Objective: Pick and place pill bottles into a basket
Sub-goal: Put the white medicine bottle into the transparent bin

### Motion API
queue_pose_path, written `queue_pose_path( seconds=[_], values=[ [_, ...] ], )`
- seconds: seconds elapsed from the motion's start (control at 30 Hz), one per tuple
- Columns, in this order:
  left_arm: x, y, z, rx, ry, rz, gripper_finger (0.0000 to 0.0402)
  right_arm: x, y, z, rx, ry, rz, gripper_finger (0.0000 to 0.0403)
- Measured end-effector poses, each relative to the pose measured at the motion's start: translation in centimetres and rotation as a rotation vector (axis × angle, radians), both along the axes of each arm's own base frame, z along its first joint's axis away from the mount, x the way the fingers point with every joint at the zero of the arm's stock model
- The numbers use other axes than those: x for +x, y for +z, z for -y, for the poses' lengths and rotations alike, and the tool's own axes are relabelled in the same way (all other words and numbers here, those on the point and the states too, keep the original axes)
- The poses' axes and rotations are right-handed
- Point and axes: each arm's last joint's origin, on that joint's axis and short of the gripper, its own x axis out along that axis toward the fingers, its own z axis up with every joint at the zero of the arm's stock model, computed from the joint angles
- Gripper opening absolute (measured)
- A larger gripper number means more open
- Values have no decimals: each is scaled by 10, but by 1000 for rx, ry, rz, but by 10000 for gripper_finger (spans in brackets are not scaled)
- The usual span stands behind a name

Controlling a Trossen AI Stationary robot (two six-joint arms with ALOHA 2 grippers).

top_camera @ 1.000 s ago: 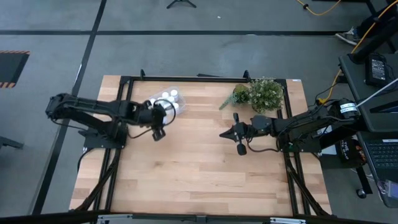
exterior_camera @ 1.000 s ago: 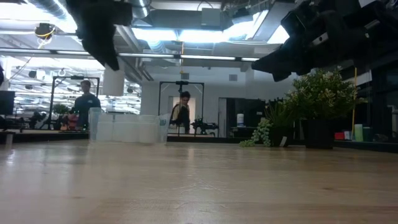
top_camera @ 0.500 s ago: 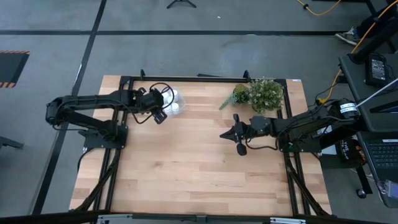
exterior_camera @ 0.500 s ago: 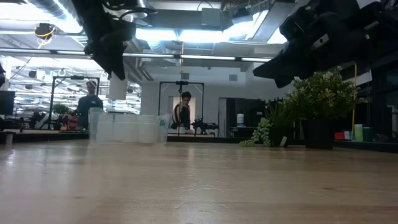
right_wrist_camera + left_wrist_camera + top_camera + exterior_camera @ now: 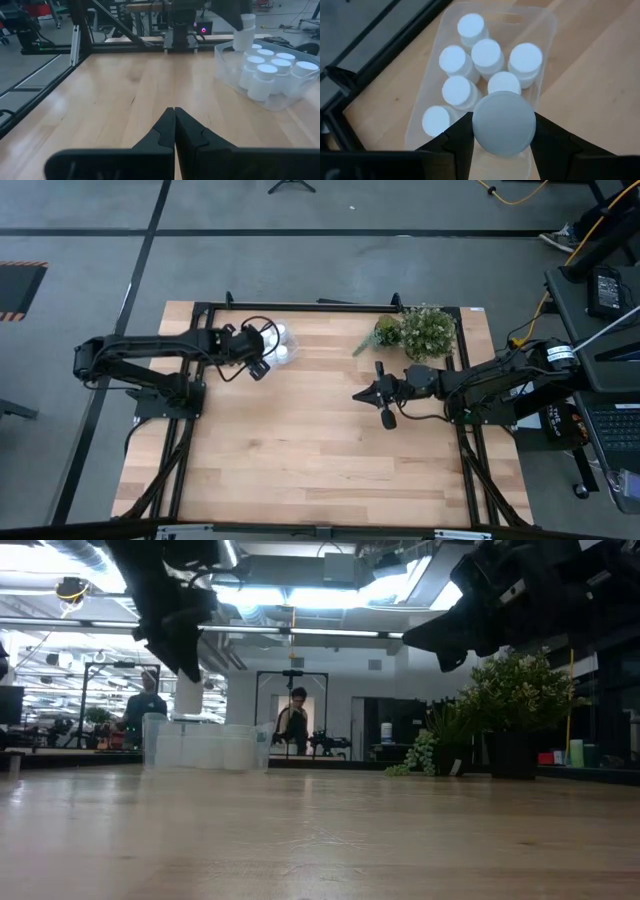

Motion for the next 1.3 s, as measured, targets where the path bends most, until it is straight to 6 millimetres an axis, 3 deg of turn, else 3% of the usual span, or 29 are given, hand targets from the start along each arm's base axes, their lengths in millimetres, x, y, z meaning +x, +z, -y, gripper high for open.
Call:
queue_pose_path(
  seconds=[0.37,0.67,1.3],
  values=[
    [-3,-34,1,14,48,12,155,0,0,0,0,1,-5,3],
    [-4,-51,0,33,50,46,155,0,-1,0,-1,1,-7,3],
    [0,-67,-2,52,57,-31,155,0,-1,0,3,1,-8,3]
  ],
)
